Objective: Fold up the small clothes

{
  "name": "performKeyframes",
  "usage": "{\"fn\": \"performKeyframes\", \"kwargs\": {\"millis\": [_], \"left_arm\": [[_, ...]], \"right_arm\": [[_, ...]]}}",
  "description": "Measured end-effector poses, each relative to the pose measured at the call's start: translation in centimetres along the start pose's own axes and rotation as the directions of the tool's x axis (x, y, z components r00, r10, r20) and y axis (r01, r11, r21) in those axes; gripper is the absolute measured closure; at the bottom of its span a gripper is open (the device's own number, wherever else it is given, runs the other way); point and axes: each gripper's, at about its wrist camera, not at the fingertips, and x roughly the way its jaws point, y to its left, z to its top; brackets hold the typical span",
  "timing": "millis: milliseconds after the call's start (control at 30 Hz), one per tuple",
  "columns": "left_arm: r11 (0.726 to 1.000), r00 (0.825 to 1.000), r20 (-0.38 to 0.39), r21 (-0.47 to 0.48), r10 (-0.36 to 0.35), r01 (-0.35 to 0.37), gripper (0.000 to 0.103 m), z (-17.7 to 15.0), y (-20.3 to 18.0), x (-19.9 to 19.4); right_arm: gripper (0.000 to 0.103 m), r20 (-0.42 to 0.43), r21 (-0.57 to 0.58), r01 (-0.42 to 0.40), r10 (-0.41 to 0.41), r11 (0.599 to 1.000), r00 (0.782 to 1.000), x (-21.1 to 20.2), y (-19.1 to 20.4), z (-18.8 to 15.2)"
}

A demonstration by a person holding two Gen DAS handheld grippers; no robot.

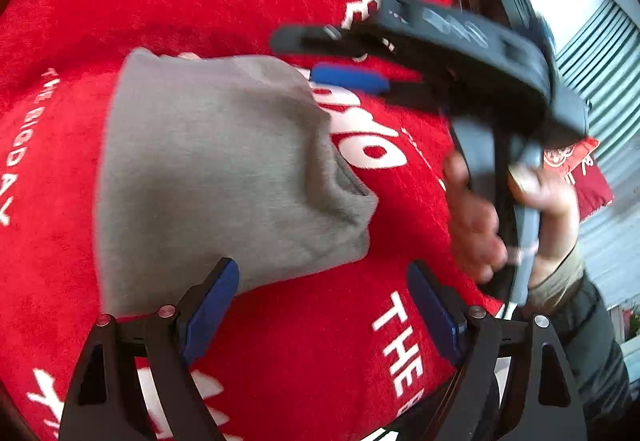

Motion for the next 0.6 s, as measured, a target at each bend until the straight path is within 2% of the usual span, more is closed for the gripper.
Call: {"fn": "performKeyframes", "kwargs": {"millis": [33, 67, 133, 167, 233, 333, 400, 467, 500, 567, 600], "left_arm": [[1.000, 1.000, 0.010, -0.001, 0.007, -0.007, 0.016, -0.2, 0.5, -0.6], [0.999, 0.999, 0.022, -0.013, 0.035, -0.034, 0.016, 0.1, 1.3, -1.2], [0.996, 0.996, 0.043, -0.045, 0.076, -0.074, 0.016, 0.5, 2.9, -2.1], [0.992, 0.992, 0.060, -0.070, 0.111, -0.107, 0.016, 0.8, 4.2, -2.5], [0.978, 0.982, 0.047, -0.115, 0.183, -0.176, 0.016, 1.4, 6.5, -2.5], [0.964, 0.980, 0.034, -0.190, 0.197, -0.187, 0.016, 1.7, 9.5, -2.6], [0.959, 0.980, 0.049, -0.221, 0.195, -0.180, 0.016, 2.0, 10.6, -2.6], [0.957, 0.977, 0.032, -0.211, 0.209, -0.198, 0.016, 1.9, 11.0, -1.5], [0.958, 0.976, 0.022, -0.200, 0.216, -0.207, 0.016, 1.7, 11.1, -1.1], [0.951, 0.966, -0.013, -0.170, 0.259, -0.257, 0.016, 1.4, 11.3, 0.4], [0.947, 0.961, -0.026, -0.163, 0.276, -0.277, 0.016, 1.2, 11.6, 1.0]], "right_arm": [[0.037, -0.024, 0.014, -0.055, 0.055, 0.998, 0.998, 0.3, 0.0, -0.7], [0.037, -0.049, 0.013, -0.057, 0.057, 0.998, 0.997, 0.9, -0.1, -1.4], [0.039, -0.084, -0.014, 0.106, -0.107, 0.994, 0.991, 1.8, -0.9, -2.4], [0.052, -0.103, -0.013, 0.172, -0.172, 0.985, 0.980, 2.1, -1.6, -2.7], [0.059, -0.083, 0.027, 0.184, -0.181, 0.983, 0.980, 1.5, -2.5, -3.3], [0.057, -0.035, 0.008, 0.204, -0.204, 0.979, 0.978, -0.5, -0.9, -3.9], [0.053, -0.005, -0.053, 0.146, -0.147, 0.988, 0.989, -1.6, 1.6, -5.0], [0.036, 0.002, -0.097, 0.088, -0.089, 0.991, 0.996, -2.0, 3.6, -6.4], [0.034, -0.002, -0.118, 0.084, -0.085, 0.989, 0.996, -1.9, 4.2, -7.1], [0.034, -0.032, -0.126, 0.160, -0.165, 0.979, 0.986, -0.9, 3.9, -8.5], [0.034, -0.051, -0.107, 0.225, -0.232, 0.968, 0.971, -0.3, 3.0, -9.1]]}}
